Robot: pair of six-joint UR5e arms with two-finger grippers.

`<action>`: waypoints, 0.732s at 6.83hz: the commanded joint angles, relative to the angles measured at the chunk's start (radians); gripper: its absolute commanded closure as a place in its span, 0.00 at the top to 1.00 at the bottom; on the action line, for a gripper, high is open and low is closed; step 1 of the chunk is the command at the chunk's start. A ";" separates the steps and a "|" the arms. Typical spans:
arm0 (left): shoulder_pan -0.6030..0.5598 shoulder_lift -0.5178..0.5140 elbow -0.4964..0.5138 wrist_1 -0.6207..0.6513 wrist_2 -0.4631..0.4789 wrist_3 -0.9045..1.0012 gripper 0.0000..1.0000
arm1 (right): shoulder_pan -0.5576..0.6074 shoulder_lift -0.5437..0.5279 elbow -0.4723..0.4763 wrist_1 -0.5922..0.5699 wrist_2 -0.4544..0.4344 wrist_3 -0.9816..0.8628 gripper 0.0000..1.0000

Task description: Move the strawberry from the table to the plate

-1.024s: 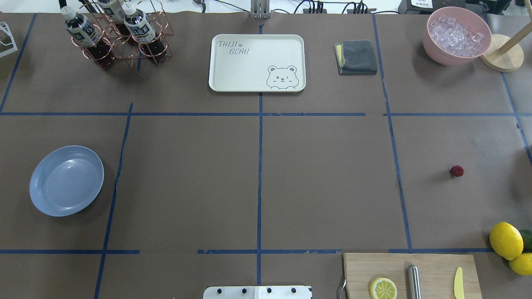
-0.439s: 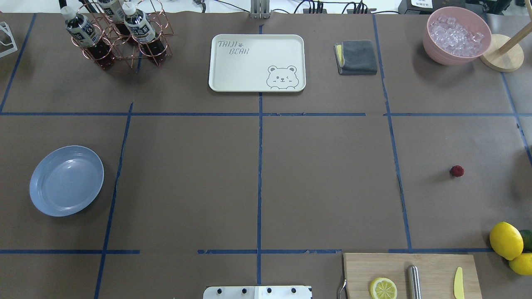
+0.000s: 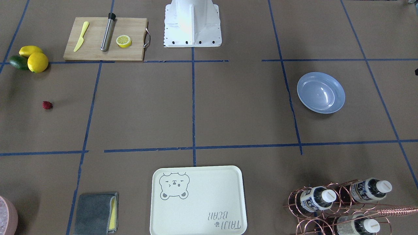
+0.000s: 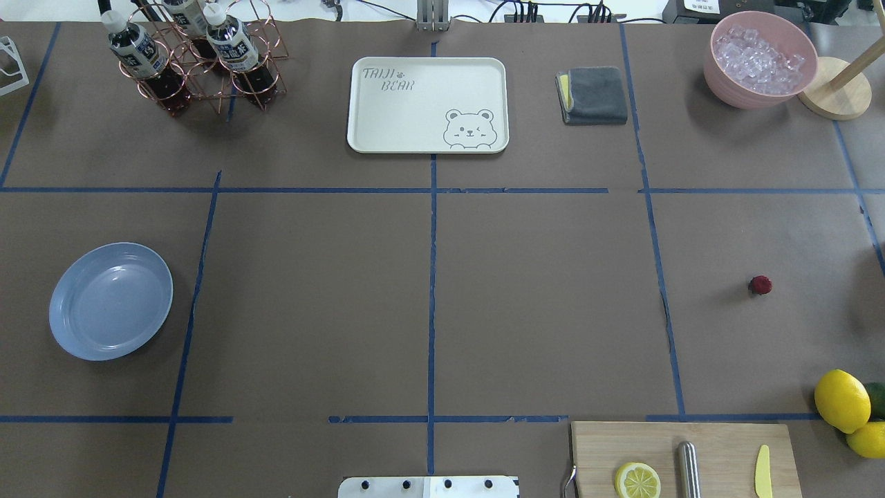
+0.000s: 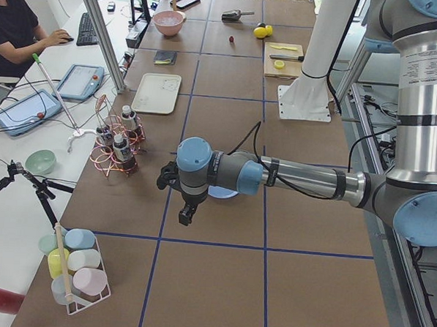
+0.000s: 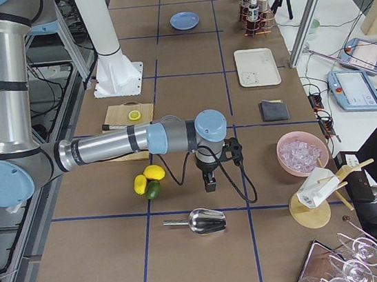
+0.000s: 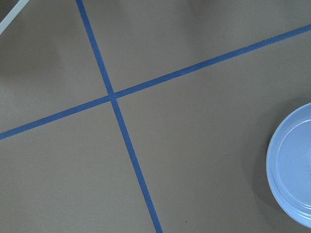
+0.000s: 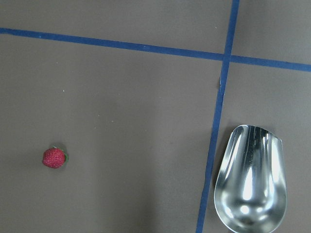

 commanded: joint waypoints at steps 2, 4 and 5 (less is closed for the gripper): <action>0.130 -0.001 0.009 -0.062 -0.040 -0.061 1.00 | -0.037 0.001 0.022 0.001 0.003 -0.001 1.00; 0.205 0.001 0.114 -0.252 -0.028 -0.237 1.00 | -0.064 0.001 0.024 0.016 0.001 -0.007 1.00; 0.259 0.001 0.196 -0.412 -0.030 -0.305 1.00 | -0.079 0.001 0.022 0.063 0.004 -0.001 1.00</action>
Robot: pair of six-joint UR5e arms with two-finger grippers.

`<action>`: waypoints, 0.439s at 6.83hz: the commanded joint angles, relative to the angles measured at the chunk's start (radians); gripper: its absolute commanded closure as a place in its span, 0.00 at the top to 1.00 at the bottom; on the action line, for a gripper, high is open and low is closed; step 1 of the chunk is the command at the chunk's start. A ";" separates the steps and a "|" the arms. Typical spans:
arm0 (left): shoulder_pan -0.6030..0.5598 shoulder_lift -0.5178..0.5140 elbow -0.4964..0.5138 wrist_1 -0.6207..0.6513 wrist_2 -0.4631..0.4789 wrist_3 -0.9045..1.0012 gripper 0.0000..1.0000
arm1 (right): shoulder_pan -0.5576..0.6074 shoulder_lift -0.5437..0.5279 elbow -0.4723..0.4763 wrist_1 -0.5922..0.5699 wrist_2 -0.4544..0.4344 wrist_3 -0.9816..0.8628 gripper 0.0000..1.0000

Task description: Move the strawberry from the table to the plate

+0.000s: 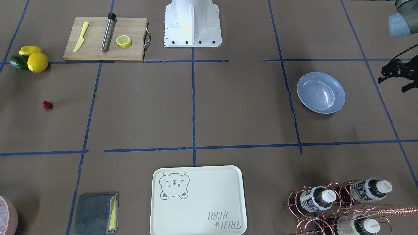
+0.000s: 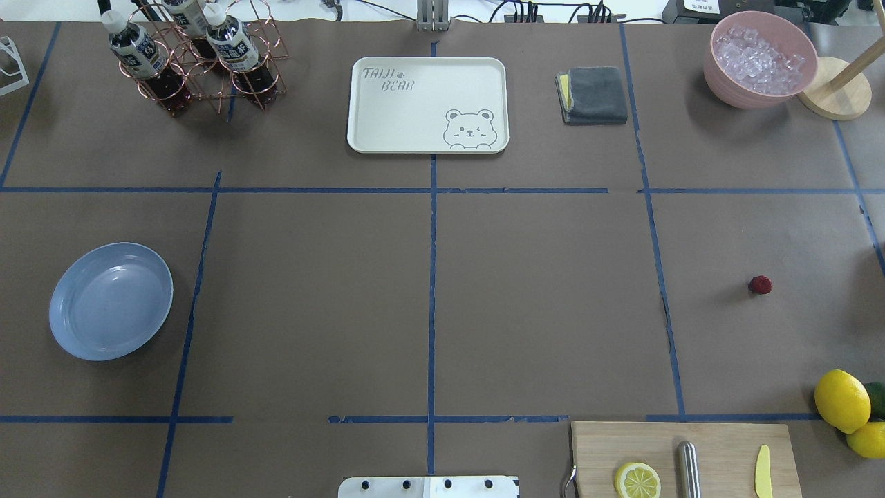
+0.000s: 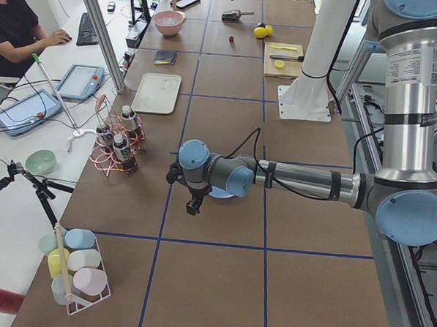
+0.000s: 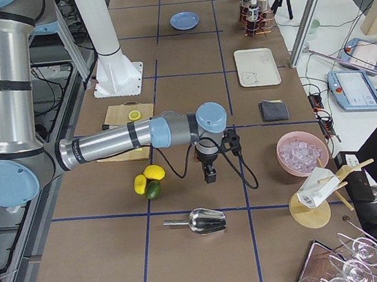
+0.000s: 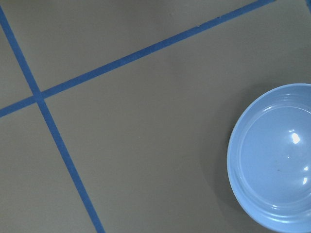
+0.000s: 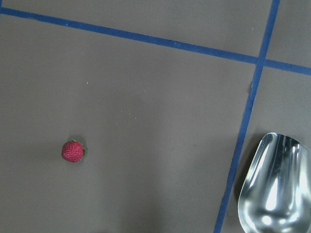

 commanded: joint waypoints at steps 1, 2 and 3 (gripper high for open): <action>0.127 -0.004 0.115 -0.259 0.002 -0.228 1.00 | -0.019 0.000 0.000 0.046 0.002 0.004 1.00; 0.205 -0.008 0.118 -0.307 0.014 -0.324 1.00 | -0.023 0.000 -0.002 0.048 0.001 0.003 1.00; 0.231 -0.024 0.120 -0.318 0.036 -0.376 0.98 | -0.023 -0.002 -0.002 0.048 0.001 0.004 1.00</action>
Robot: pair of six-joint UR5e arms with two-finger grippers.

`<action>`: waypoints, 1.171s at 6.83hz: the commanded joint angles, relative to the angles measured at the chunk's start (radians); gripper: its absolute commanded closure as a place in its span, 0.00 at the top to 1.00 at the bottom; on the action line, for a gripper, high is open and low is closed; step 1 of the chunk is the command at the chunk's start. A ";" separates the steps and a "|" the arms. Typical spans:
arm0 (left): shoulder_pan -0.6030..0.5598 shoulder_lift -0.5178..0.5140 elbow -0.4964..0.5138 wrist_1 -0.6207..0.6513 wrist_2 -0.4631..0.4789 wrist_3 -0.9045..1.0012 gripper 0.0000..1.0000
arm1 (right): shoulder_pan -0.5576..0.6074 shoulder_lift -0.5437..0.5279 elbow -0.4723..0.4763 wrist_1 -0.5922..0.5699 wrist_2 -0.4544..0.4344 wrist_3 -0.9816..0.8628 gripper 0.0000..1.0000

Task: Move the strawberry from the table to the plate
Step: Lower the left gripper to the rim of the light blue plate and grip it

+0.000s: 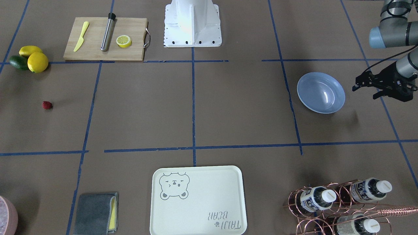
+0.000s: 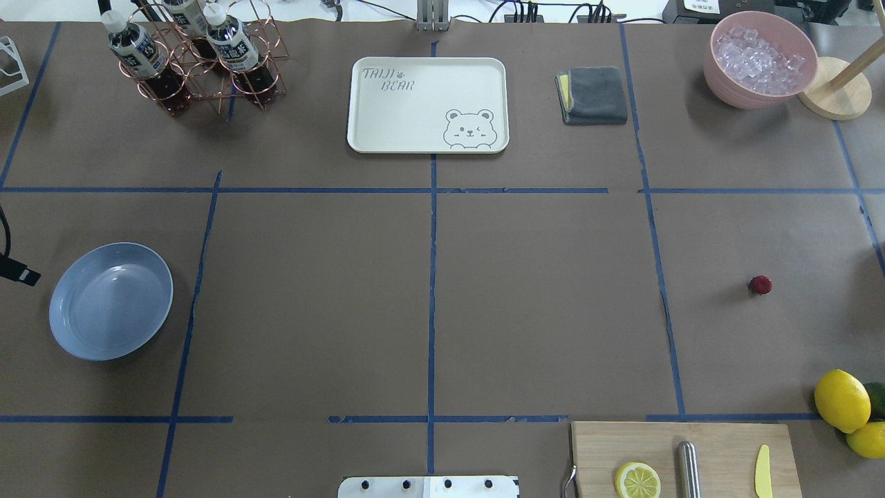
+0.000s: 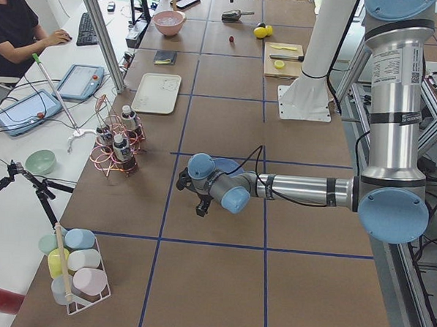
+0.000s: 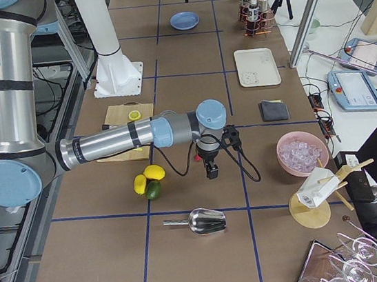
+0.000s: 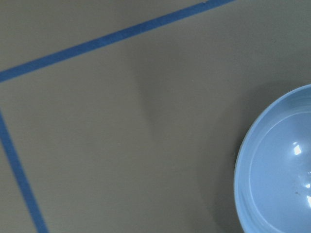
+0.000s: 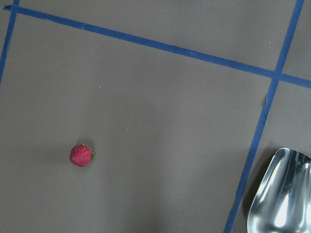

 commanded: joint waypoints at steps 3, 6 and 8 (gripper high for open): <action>0.086 -0.068 0.070 -0.041 0.021 -0.161 0.84 | -0.002 -0.007 -0.004 0.001 -0.002 0.001 1.00; 0.094 -0.070 0.070 -0.038 0.022 -0.161 0.00 | -0.002 -0.013 -0.004 0.001 -0.003 0.001 1.00; 0.094 -0.068 0.048 -0.041 0.011 -0.191 0.00 | -0.002 -0.014 -0.004 0.000 0.000 0.005 1.00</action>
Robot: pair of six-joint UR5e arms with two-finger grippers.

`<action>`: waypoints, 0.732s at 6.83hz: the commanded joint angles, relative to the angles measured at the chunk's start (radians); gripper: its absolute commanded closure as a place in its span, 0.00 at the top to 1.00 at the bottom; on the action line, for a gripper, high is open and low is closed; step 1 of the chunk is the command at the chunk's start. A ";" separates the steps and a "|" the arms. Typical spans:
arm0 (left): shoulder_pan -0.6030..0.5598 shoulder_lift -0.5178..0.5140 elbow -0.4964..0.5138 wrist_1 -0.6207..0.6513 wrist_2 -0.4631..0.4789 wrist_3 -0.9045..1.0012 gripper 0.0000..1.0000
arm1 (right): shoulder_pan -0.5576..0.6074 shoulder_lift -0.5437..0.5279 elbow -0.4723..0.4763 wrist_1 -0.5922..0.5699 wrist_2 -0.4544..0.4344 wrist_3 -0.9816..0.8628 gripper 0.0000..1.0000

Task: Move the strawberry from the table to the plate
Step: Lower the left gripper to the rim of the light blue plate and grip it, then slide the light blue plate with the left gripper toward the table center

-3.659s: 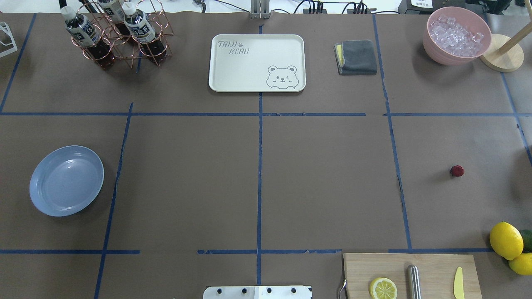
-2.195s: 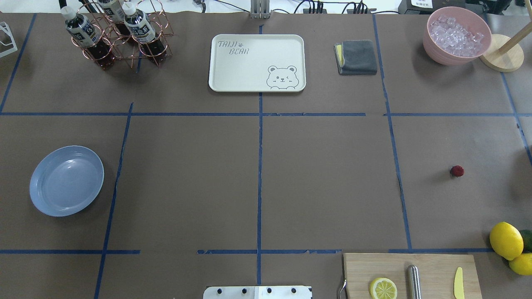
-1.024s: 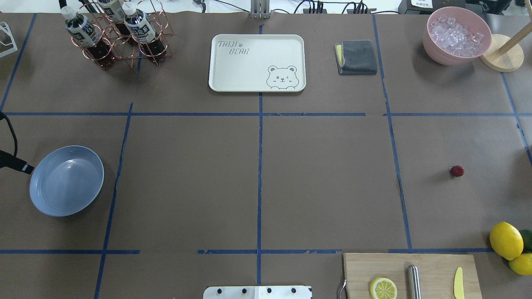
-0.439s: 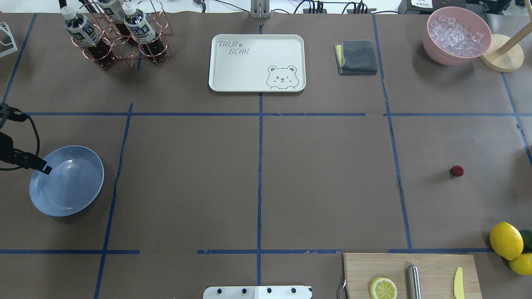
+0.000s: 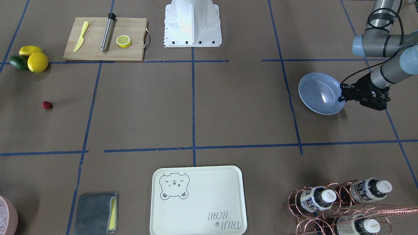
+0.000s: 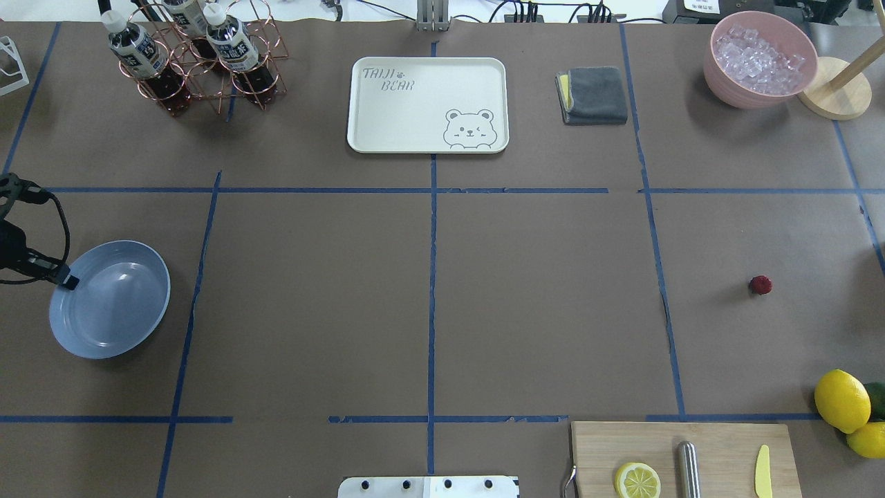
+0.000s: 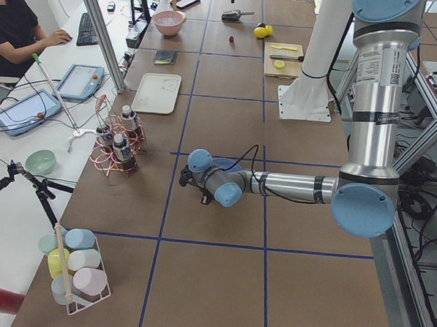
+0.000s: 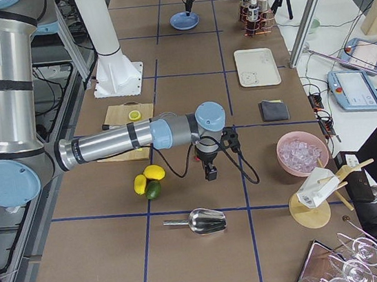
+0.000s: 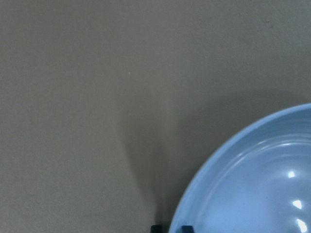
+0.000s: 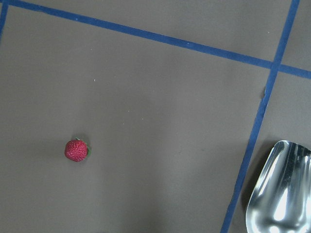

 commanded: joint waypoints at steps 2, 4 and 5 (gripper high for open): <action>0.001 -0.014 -0.152 -0.005 -0.012 -0.296 0.00 | 0.000 0.001 0.003 0.000 0.005 0.001 1.00; 0.056 -0.086 -0.206 -0.065 -0.011 -0.534 0.00 | 0.000 -0.001 0.002 0.000 0.016 0.002 1.00; 0.143 -0.147 -0.203 -0.132 0.000 -0.727 0.00 | 0.000 0.001 0.005 0.003 0.014 -0.002 1.00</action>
